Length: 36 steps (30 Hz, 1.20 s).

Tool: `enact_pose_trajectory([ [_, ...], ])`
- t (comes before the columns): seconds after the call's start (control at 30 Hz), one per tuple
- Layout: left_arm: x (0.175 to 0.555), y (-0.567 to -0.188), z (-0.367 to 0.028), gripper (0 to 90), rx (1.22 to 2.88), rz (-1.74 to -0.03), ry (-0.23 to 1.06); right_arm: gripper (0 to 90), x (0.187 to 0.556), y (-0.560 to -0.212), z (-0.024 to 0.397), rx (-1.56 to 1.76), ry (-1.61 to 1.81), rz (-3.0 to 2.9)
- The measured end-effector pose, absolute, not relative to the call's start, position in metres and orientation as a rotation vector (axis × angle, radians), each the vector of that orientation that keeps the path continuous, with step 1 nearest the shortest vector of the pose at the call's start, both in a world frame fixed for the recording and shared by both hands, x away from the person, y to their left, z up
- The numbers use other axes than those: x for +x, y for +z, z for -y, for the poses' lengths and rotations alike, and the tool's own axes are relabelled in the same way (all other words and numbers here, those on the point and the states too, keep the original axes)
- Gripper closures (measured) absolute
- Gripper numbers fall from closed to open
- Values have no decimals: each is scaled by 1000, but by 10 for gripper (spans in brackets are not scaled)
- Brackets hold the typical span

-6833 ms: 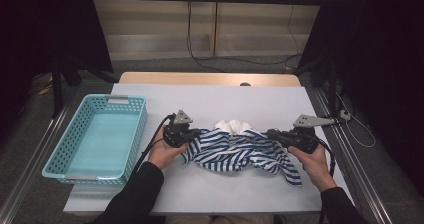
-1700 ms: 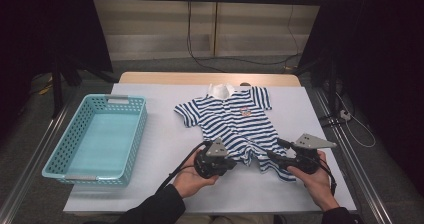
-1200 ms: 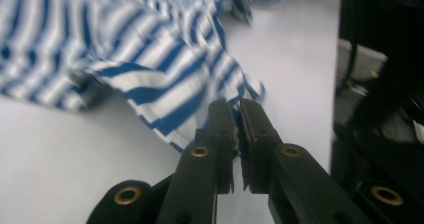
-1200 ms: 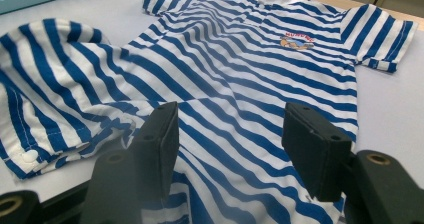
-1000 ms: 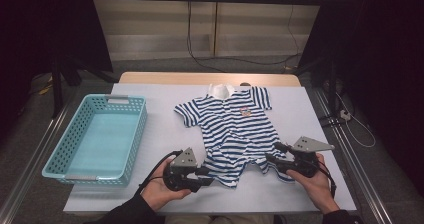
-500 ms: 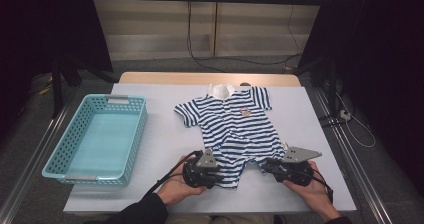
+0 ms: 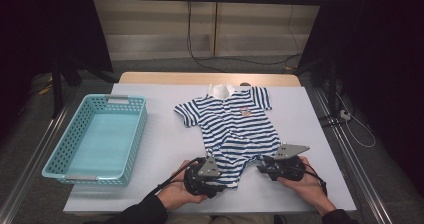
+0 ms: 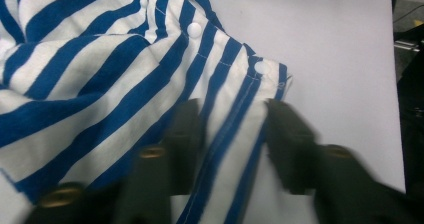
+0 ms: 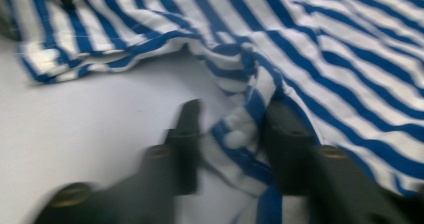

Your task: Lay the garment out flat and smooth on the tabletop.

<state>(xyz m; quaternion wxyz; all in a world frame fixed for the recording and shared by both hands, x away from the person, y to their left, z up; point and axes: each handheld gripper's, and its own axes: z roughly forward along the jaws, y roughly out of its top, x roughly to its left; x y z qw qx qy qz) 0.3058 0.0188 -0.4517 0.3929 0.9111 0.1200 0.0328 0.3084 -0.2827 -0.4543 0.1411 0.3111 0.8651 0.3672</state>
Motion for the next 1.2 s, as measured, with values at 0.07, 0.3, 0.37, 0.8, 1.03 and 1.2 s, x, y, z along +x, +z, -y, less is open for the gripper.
enact_pose_trajectory([
  [0.07, 303, -452, -19, 742, 2298, -357, 99, 745, 306, -453, 282, 903, 1049, -2507],
  [0.3, 304, -450, -24, 873, 2285, -402, 49, 757, 292, -446, 281, 864, 1105, -2554],
  [0.37, 304, -449, -29, 873, 2308, -373, 39, 755, 286, -444, 281, 847, 1135, -2571],
  [0.8, 295, -439, -60, 874, 2268, -458, -33, 717, 260, -443, 266, 781, 1178, -2677],
  [1.03, 286, -442, -64, 872, 2239, -426, -131, 596, 257, -436, 269, 781, 1225, -2639],
  [1.2, 289, -437, -64, 716, 2210, -459, -134, 579, 260, -428, 286, 880, 1271, -2510],
])
